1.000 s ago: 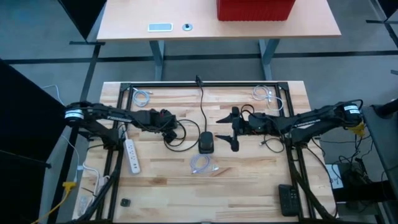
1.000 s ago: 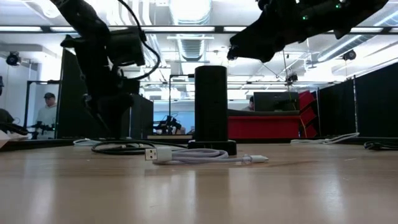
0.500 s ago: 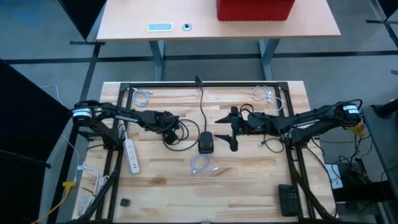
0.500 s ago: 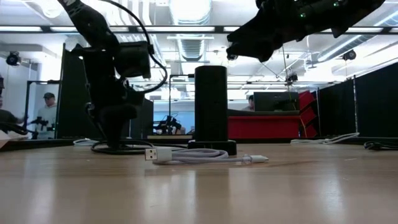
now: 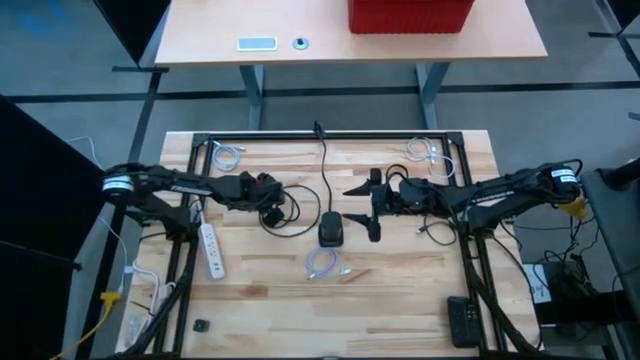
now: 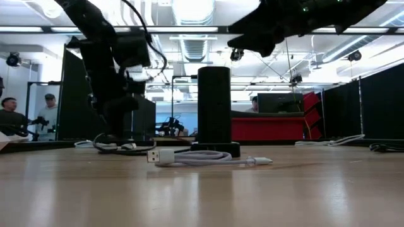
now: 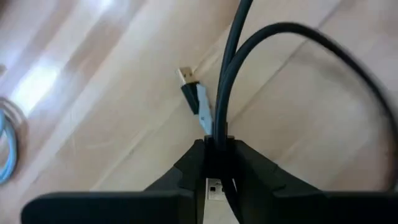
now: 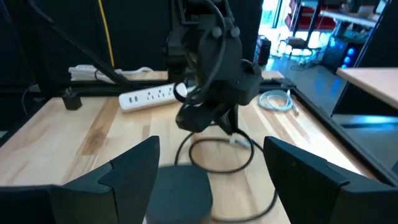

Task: Insert USB
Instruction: Insert the left black charger cable into the white outlet extension

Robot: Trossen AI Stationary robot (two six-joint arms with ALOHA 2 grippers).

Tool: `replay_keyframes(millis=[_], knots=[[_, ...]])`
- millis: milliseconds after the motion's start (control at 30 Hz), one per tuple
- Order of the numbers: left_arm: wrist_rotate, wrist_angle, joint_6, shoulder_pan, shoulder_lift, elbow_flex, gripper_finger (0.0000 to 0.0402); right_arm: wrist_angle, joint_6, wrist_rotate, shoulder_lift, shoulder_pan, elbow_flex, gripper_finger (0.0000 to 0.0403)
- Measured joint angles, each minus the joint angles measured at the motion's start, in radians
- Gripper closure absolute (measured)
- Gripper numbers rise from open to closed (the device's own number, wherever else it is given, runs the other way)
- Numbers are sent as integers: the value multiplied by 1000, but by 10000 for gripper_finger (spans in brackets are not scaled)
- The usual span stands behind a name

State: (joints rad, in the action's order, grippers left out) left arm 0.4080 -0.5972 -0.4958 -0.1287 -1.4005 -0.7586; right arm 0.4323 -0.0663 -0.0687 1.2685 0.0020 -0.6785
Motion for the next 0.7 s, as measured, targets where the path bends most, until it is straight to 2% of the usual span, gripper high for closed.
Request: replay_keyframes(millis=[367, 533, 700], knots=[[87, 47, 32, 125, 321, 0, 349, 0, -189, -2, 59, 0, -139, 125], [108, 32, 63, 162, 420, 0, 349, -1, -254, -3, 100, 0, -182, 132], [111, 100, 123, 228, 509, 1, 349, -58, -355, -74, 109, 0, -236, 129]])
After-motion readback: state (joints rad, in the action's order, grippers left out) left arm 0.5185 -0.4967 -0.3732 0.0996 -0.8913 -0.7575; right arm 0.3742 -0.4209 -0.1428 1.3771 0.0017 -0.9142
